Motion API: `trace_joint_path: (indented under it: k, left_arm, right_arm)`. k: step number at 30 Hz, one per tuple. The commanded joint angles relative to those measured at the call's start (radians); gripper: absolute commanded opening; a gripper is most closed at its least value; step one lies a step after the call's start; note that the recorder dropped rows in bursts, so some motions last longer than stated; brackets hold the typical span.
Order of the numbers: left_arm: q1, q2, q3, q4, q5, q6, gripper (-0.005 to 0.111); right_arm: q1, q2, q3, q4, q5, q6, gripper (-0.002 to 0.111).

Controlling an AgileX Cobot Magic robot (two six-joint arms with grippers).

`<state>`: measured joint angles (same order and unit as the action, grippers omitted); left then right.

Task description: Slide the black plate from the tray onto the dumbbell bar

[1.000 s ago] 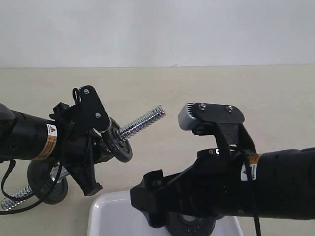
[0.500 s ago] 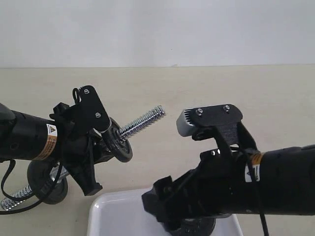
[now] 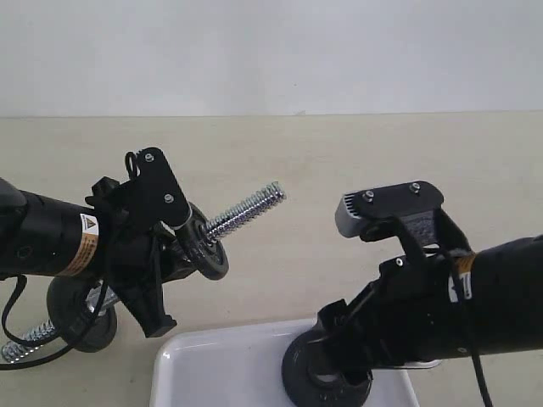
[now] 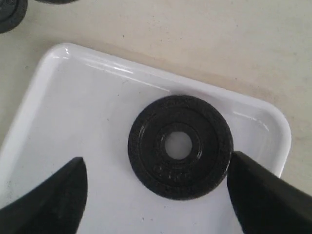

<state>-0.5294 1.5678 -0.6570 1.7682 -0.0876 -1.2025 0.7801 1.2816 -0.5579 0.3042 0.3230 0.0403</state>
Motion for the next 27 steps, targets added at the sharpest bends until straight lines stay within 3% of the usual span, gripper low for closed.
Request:
trace_joint_path:
  k: [1,7,13,21,27]
  left_arm:
    - [0.001,-0.055,-0.032,-0.024,0.019,-0.008,0.004]
    - [0.001,-0.055,-0.032,-0.024,0.06,-0.008,0.004]
    - [0.001,-0.055,-0.032,-0.024,0.064,-0.008,0.004]
    - [0.001,-0.055,-0.032,-0.024,0.071,-0.008,0.004]
    - [0.001,-0.055,-0.032,-0.024,0.082,-0.008,0.004]
  right_arm:
    - [-0.005,0.095,-0.056,-0.155,0.091,0.121,0.071]
    - [-0.005,0.261,-0.213,-0.479,0.355,0.358,0.071]
    - [0.027,0.277,-0.311,-0.473,0.473,0.38,0.071]
    - [0.183,0.289,-0.328,-0.534,0.444,0.47,0.071]
    - [0.196,0.346,-0.328,-0.607,0.403,0.522,0.072]
